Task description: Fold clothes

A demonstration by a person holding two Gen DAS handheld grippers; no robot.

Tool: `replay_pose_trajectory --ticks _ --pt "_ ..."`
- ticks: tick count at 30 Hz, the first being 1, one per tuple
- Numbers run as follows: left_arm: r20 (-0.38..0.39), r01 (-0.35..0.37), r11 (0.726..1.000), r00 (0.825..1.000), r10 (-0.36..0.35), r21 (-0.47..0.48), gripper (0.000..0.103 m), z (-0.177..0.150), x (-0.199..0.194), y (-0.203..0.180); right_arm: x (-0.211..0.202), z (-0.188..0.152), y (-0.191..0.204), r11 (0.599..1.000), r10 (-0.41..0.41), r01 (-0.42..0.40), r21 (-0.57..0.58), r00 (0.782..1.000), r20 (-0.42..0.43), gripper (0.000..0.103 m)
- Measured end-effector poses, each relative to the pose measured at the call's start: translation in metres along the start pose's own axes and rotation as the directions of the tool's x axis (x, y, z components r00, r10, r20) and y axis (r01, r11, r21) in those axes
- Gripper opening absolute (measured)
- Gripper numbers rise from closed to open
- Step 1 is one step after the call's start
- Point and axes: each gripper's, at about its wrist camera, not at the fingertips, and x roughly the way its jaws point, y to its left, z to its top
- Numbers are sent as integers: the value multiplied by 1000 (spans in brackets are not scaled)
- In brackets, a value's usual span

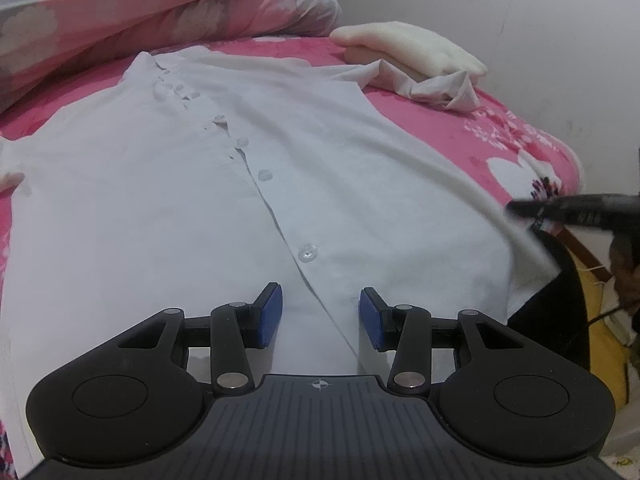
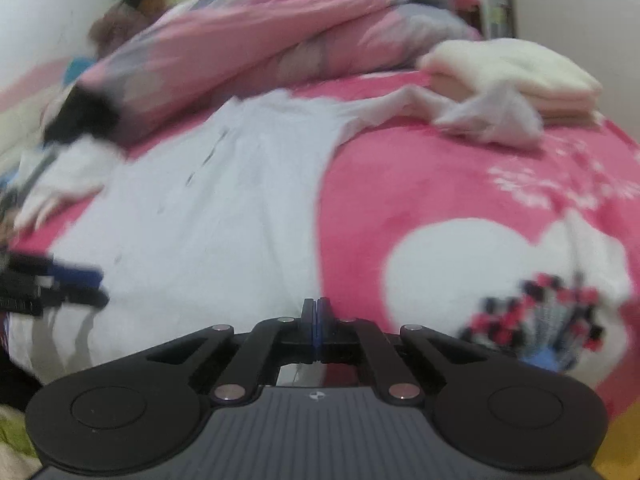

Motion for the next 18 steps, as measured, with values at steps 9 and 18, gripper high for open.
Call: replay_pose_trajectory --ticks 9,18 --pt "-5 16 1000 1000 -16 6 43 2 2 2 -36 -6 -20 993 -77 72 98 996 51 1" --pt "1 40 999 999 -40 -3 43 1 2 7 -14 -11 31 983 58 -70 -171 996 -69 1"
